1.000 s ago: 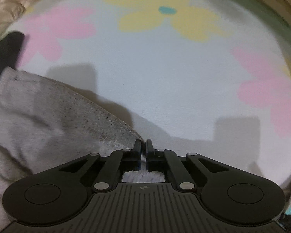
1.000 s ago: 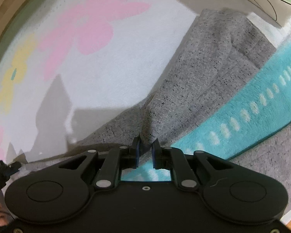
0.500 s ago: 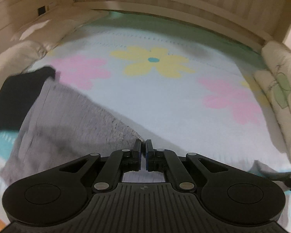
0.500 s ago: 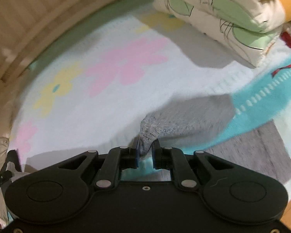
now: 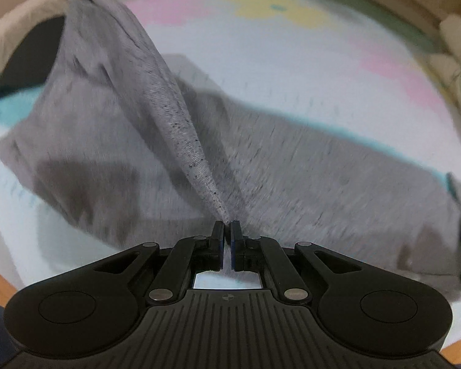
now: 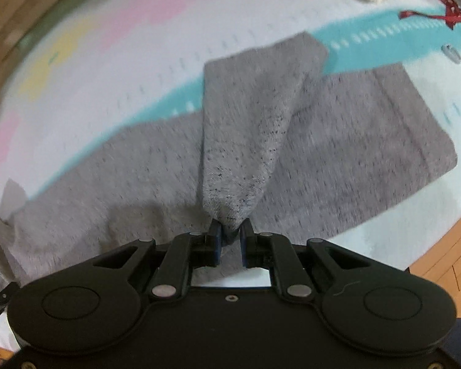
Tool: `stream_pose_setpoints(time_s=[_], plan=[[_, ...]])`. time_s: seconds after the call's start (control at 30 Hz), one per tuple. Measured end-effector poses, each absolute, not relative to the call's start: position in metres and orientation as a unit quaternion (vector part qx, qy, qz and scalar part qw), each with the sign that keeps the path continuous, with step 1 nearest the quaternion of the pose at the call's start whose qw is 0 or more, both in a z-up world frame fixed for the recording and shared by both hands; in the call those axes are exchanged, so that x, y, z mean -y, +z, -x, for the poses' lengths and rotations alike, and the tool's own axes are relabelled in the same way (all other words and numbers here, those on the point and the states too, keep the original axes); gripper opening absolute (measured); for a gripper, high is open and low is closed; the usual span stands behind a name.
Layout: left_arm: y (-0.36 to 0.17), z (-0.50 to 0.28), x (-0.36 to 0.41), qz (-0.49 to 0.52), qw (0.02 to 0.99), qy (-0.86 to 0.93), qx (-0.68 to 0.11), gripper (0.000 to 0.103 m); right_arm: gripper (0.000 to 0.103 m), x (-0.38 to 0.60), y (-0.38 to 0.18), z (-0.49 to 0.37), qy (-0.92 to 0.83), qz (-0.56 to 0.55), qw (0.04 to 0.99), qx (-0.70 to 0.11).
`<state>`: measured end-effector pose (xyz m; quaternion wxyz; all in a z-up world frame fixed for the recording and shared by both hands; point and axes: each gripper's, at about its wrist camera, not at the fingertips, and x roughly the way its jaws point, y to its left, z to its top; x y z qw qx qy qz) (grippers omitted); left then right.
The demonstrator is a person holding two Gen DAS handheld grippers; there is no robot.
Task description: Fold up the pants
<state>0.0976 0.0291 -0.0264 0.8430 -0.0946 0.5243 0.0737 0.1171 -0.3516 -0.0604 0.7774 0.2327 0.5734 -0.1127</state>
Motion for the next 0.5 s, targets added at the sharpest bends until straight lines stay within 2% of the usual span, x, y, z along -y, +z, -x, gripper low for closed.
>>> stream_pose_setpoints(time_s=[0.2,0.3,0.37,0.43,0.5], plan=[[-0.044,-0.089,-0.028,0.093,0.848,0.062,-0.519,0.004,0.019,0.351,-0.078,-0.112,-0.111,-0.213,0.766,-0.597],[-0.038,-0.092,-0.025,0.074,0.846,0.054,-0.526,0.004,0.027,0.346,-0.078,-0.112,-0.114,-0.19,0.77,-0.598],[-0.031,-0.089,-0.017,0.051,0.847,0.036,-0.527,0.004,0.044,0.343,-0.075,-0.111,-0.116,-0.173,0.775,-0.597],[-0.02,-0.087,-0.008,0.028,0.852,0.013,-0.522,0.004,0.057,0.343,-0.067,-0.109,-0.126,-0.161,0.779,-0.592],[-0.009,-0.086,0.004,0.007,0.861,-0.01,-0.508,0.004,0.06,0.347,-0.058,-0.106,-0.136,-0.163,0.787,-0.58]])
